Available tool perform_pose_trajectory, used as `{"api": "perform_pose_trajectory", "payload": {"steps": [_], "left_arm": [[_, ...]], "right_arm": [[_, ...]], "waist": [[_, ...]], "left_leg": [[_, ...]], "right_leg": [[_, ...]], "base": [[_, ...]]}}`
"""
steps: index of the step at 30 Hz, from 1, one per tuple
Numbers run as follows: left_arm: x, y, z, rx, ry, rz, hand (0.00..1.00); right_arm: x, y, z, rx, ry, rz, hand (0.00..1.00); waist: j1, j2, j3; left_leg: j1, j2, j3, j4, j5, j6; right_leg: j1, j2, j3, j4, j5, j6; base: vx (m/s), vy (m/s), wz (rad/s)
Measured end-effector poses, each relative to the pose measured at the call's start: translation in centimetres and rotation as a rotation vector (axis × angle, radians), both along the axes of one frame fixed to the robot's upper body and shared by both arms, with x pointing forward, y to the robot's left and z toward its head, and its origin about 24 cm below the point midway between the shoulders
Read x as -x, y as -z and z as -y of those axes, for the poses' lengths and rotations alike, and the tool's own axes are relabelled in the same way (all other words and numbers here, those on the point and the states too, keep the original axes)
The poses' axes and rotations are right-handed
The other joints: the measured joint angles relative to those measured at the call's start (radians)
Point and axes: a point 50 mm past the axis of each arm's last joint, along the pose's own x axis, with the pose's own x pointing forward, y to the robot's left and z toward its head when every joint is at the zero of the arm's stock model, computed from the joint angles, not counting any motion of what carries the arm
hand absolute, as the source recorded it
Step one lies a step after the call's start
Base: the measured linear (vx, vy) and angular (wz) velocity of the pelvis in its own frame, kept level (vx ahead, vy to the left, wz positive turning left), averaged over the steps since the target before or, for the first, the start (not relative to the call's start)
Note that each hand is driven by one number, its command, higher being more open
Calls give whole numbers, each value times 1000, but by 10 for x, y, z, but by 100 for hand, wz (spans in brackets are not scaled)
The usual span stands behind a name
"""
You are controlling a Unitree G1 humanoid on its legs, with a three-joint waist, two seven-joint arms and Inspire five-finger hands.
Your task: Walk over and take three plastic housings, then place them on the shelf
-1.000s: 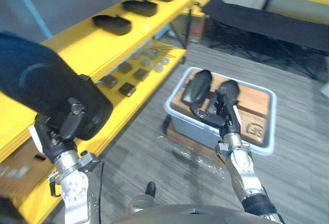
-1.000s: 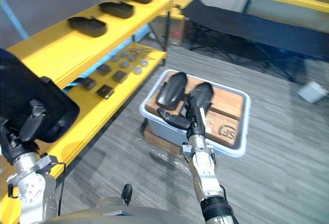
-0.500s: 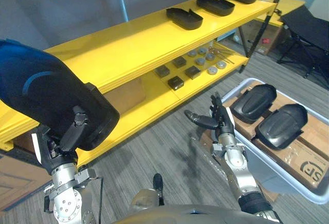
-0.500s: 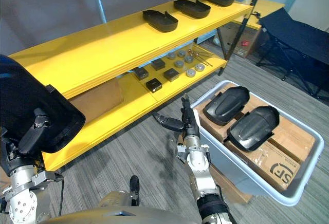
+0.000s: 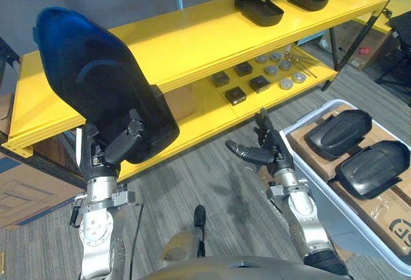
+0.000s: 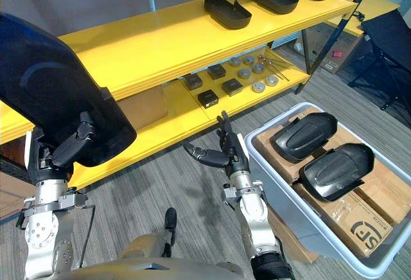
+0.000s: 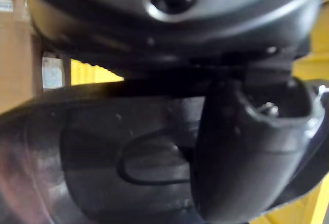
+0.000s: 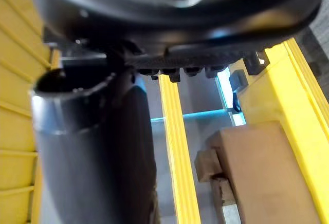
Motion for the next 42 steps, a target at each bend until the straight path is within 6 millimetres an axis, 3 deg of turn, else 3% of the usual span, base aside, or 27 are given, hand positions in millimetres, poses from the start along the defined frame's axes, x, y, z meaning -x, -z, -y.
{"api": "perform_pose_trajectory", "payload": {"steps": [4,6,7,8,9,10,11,12,13,16,18,20,21,23,25,26,27,28,30,32,33,35,36,38,39,40,42], "left_arm": [[0,1,-1,0,-3,-18,0],[-1,0,-2,-11,5,-16,0],[-1,0,-3,-20,13,-22,0],[-2,0,-3,-23,17,-24,0],[-9,-1,-2,-20,32,-34,0],[-11,-1,-1,-29,41,-37,0],[-13,-3,-1,-61,47,-43,0],[-14,-4,-1,-69,48,-44,0],[-17,-7,-2,-74,44,-35,0],[-26,-12,-1,-61,41,-14,0],[-29,-10,0,-53,40,-23,0],[-29,-4,3,-39,44,-49,0],[-29,-1,6,-28,46,-62,0],[-30,2,17,-9,81,-65,0],[-30,3,24,-2,109,-69,0],[-27,8,25,14,102,-85,0],[-24,11,25,22,94,-98,0],[-16,18,24,34,76,-133,0],[-11,25,25,54,63,-162,0],[-10,27,27,82,51,-165,0],[-12,28,27,84,58,-168,0],[-19,23,29,85,106,-136,0],[-25,17,32,82,141,-106,0],[-30,10,36,71,186,-67,0],[-32,6,37,66,205,-46,0],[-34,1,36,52,224,-22,0],[-36,-6,35,39,254,5,0]], "right_arm": [[0,1,-7,-71,6,-6,100],[0,0,-11,-95,23,-4,100],[1,2,-11,-108,29,-9,100],[1,2,-11,-106,30,-9,100],[2,3,-6,-109,47,-10,100],[3,4,-4,-110,57,-16,100],[3,8,0,-107,77,-30,100],[3,9,3,-105,92,-33,100],[3,7,6,-109,106,-20,100],[1,3,13,-98,122,2,100],[1,0,18,-98,116,17,100],[2,-9,20,-108,90,59,100],[3,-17,17,-116,63,95,100],[7,-35,13,-124,23,169,100],[7,-54,7,-119,-27,246,100],[3,-62,4,-106,-67,284,100],[1,-65,3,-98,-84,295,100],[-1,-67,3,-85,-102,303,100],[-2,-71,11,-59,-91,318,100],[-5,-74,22,-28,-59,326,100],[-5,-77,29,-24,-18,337,100],[-6,-82,41,-23,49,364,100],[-5,-84,49,-24,101,376,100],[-4,-86,58,-16,164,381,100],[-4,-88,62,-10,193,386,100],[-4,-87,61,-3,230,388,100],[-4,-93,56,-18,227,413,100]], "waist": [[7,-17,22],[9,-39,31],[13,-49,32],[12,-51,33],[-11,-44,34],[-20,-44,34],[-34,-46,34],[-51,-42,33],[-53,-43,31],[-53,-30,36],[-64,-13,41],[-75,6,44],[-77,4,43],[-81,-5,38],[-73,-38,15],[-76,-38,-5],[-76,-35,-15],[-73,-17,-30],[-82,13,-40],[-69,39,-35],[-71,44,-31],[-75,35,-23],[-75,38,-24],[-77,53,-26],[-77,67,-29],[-78,54,-25],[-98,15,-13]], "left_leg": [[-24,-17,10,96,-55,4],[-57,-36,24,211,-127,24],[-72,-43,43,293,-192,34],[-76,-45,48,326,-229,24],[-75,-61,34,382,-275,37],[-65,-67,23,382,-286,36],[-23,-73,2,344,-292,40],[5,-68,-16,310,-291,49],[24,-65,-30,286,-291,68],[55,-56,-52,268,-309,80],[84,-47,-75,271,-333,83],[119,-34,-106,306,-368,68],[136,-36,-132,340,-401,50],[151,-45,-192,392,-461,28],[162,-58,-236,423,-537,17],[164,-33,-259,448,-585,4],[179,-11,-261,443,-601,0],[221,43,-253,419,-613,6],[176,87,-218,609,-601,-23],[81,134,-160,858,-500,-63],[13,167,-91,996,-489,-79],[-19,174,-32,855,-526,-88],[-19,163,-9,680,-520,-89],[-11,135,-28,423,-428,-95],[-6,133,-36,328,-315,-93],[10,111,-27,322,-244,-87],[32,76,6,275,-245,-69]], "right_leg": [[4,-42,5,49,-42,-3],[15,-73,16,63,-61,-8],[34,-90,20,69,-62,-16],[34,-95,33,117,-59,-37],[-62,-147,111,344,2,-151],[-102,-159,143,429,57,-203],[-169,-174,207,554,217,-215],[-213,-176,235,611,194,-185],[-270,-148,254,592,101,-154],[-367,-51,290,338,52,-118],[-419,7,336,202,76,-85],[-447,55,393,27,155,-70],[-446,66,419,-42,192,-63],[-432,67,460,-56,201,-61],[-404,66,485,-57,200,-63],[-395,80,465,-35,246,-46],[-385,95,451,-25,249,-48],[-345,127,418,-35,248,-50],[-290,161,365,-45,252,-95],[-212,190,336,-77,239,-123],[-109,188,319,-146,236,-128],[-35,167,300,-206,236,-128],[-13,153,295,-222,236,-127],[5,142,298,-226,229,-116],[8,143,307,-218,212,-89],[18,123,337,-211,180,-46],[-11,79,371,-197,181,-45]], "base": [[5,-20,0],[94,28,-13],[139,54,-24],[244,127,3],[204,132,27],[254,176,45],[245,100,31],[328,92,26],[277,53,15],[238,48,19],[264,-1,41],[323,-73,49],[350,-117,52],[367,-218,91],[395,-324,89],[327,-329,55],[445,-415,58],[527,-420,59],[425,-300,68],[508,-238,34],[664,-199,26],[463,-54,31],[323,93,22],[244,128,0],[185,154,-31],[251,187,-32],[216,173,-32]]}}
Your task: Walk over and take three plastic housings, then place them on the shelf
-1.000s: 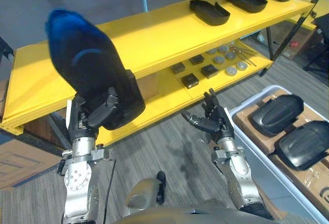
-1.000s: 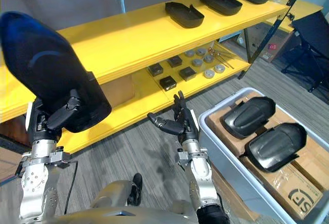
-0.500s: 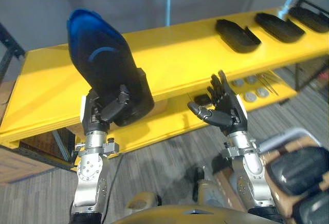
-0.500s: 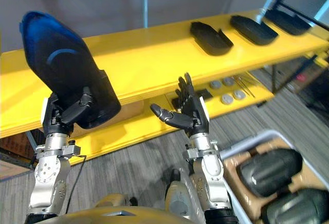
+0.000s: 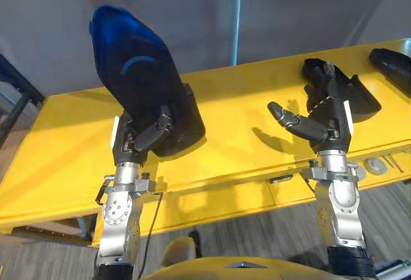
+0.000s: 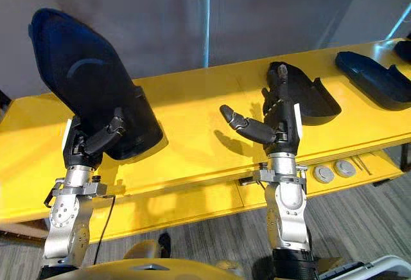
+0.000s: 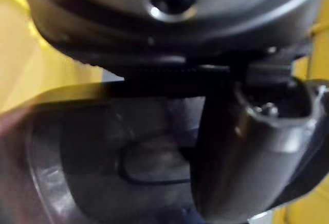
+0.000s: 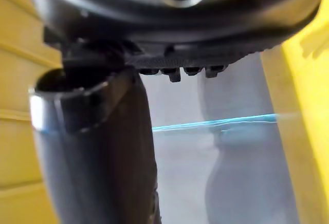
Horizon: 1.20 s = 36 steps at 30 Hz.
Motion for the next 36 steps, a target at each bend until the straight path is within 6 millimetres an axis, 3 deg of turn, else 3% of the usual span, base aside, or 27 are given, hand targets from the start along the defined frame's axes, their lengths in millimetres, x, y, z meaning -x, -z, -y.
{"api": "perform_pose_trajectory", "payload": {"steps": [4,7,15,19,23,27,31,36], "left_arm": [[-4,-4,-3,-40,28,-3,0],[-12,-12,1,-55,67,16,0],[-32,-13,35,-7,318,-74,0],[-56,-4,52,-3,397,-193,0],[-82,20,46,81,322,-375,0],[-103,21,40,112,242,-423,0],[-125,21,35,140,148,-490,0],[-133,20,27,152,78,-511,0]], "right_arm": [[4,-10,-6,17,-46,49,100],[6,-14,-9,34,-77,66,100],[13,-3,-6,39,-74,17,100],[13,-5,-4,69,-89,16,100],[11,-11,-2,108,-138,33,100],[10,-12,-3,107,-181,40,100],[8,-14,-7,140,-250,42,100],[2,-20,-15,131,-317,65,100]], "waist": [[-10,-23,7],[-34,-32,4],[-73,-33,4],[-95,-33,4],[-124,-31,2],[-146,-24,-2],[-158,-22,-4],[-171,-21,-7]], "left_leg": [[41,-16,55,-35,-10,20],[43,-21,71,-49,-12,23],[60,-19,126,-72,-9,26],[77,-21,148,-117,18,30],[112,-22,177,-210,79,26],[157,-18,187,-302,130,17],[160,-6,192,-304,140,15],[141,7,192,-304,153,19]], "right_leg": [[-10,-29,32,7,17,24],[-26,-36,45,7,23,22],[-50,-35,95,-1,35,21],[-65,-36,116,0,36,22],[-90,-30,135,-2,36,23],[-95,-16,151,-3,34,22],[-97,-8,153,-2,36,26],[-117,1,160,-2,43,33]], "base": [[106,104,-35],[53,53,-19],[-29,18,-21],[-79,5,-18],[-97,-15,-20],[-82,-13,-12],[-57,-16,-6],[0,0,0]]}}
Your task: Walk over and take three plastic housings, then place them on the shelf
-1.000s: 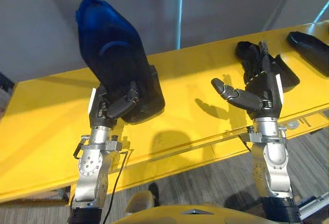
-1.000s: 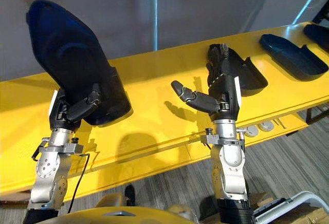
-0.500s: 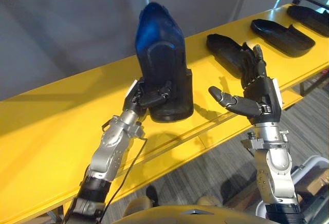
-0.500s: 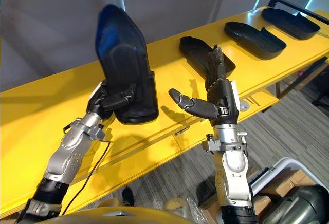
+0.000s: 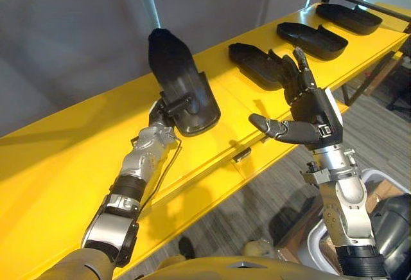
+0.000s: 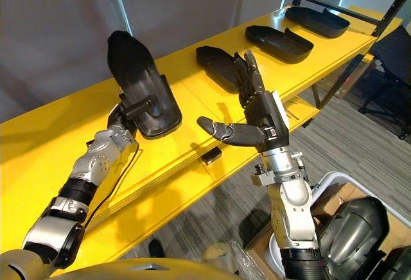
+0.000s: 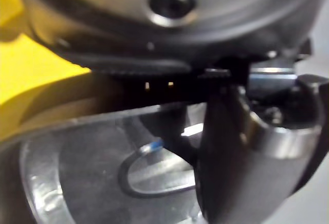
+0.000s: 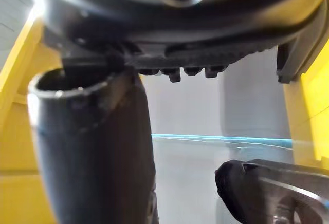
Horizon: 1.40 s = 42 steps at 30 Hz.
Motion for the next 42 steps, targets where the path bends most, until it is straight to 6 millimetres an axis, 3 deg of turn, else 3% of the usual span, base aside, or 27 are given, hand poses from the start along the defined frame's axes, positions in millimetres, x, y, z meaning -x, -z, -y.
{"api": "perform_pose_trajectory", "payload": {"steps": [13,14,18,28,42], "left_arm": [[-13,-5,-3,-34,-40,-85,0],[-14,-5,-4,-38,-38,-94,100],[-15,-5,-10,-53,-16,-104,100],[-15,-4,-3,-99,-5,-117,100],[-15,-1,3,-2,-153,-137,100]], "right_arm": [[-3,7,-7,8,-47,-61,100],[-3,7,-8,9,-48,-70,100],[-4,9,-9,-24,-70,-87,100],[-4,13,-18,-129,-131,-127,100],[-2,18,-20,-200,-128,-144,100]], "waist": [[-15,2,-2],[-17,2,-2],[-27,2,-3],[-28,6,-4],[-38,14,3]], "left_leg": [[-14,3,5,0,9,2],[-13,3,5,0,9,2],[-13,3,6,0,9,2],[-14,3,5,0,8,1],[-14,3,5,0,7,-3]], "right_leg": [[-17,3,13,0,11,6],[-17,3,14,0,12,6],[-17,3,15,0,15,7],[-17,3,14,0,15,7],[-17,2,15,0,14,8]], "base": [[-2,1,-1],[0,0,0],[0,0,0],[0,0,0],[0,0,0]]}}
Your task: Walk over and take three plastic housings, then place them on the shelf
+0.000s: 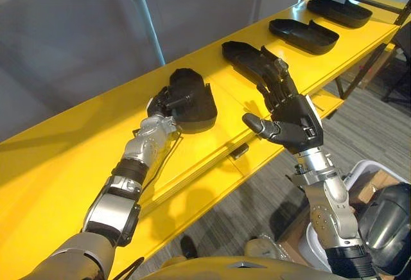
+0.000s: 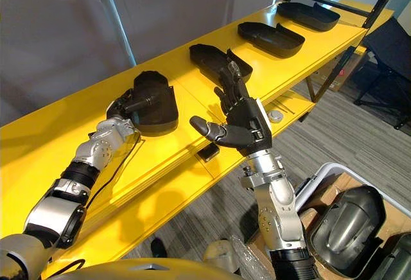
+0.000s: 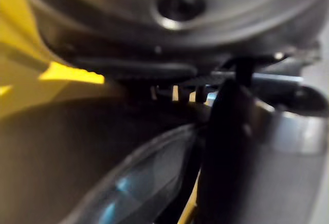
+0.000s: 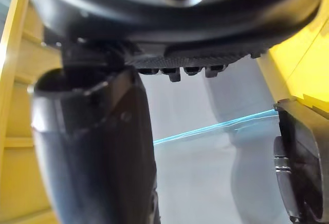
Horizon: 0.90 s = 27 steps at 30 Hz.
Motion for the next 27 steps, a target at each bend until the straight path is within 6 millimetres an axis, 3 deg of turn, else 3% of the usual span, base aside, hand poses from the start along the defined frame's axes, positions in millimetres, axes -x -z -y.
{"api": "perform_pose_trajectory", "payload": {"steps": [7,13,18,27], "left_arm": [[-4,-11,10,-165,-168,26,100],[-6,-21,-19,-407,-311,11,100],[-5,-22,-35,-483,-341,-12,100],[-5,-16,-36,-390,-305,-28,100]], "right_arm": [[1,3,-8,10,-16,-15,100],[5,11,-17,39,-26,-44,100],[3,12,-20,16,15,-67,100],[-14,-2,-28,58,88,-31,100]], "waist": [[-19,3,14],[-15,-2,17],[-9,-2,17],[7,-2,17]], "left_leg": [[-4,3,4,0,1,-2],[-15,9,4,1,8,2],[-15,10,-2,4,12,3],[-2,16,-25,0,13,-5]], "right_leg": [[-9,3,3,2,1,2],[-13,10,1,2,11,3],[-8,12,-5,2,11,1],[14,18,-29,2,2,-11]], "base": [[0,0,-3],[0,0,0],[0,0,4],[-24,-6,6]]}}
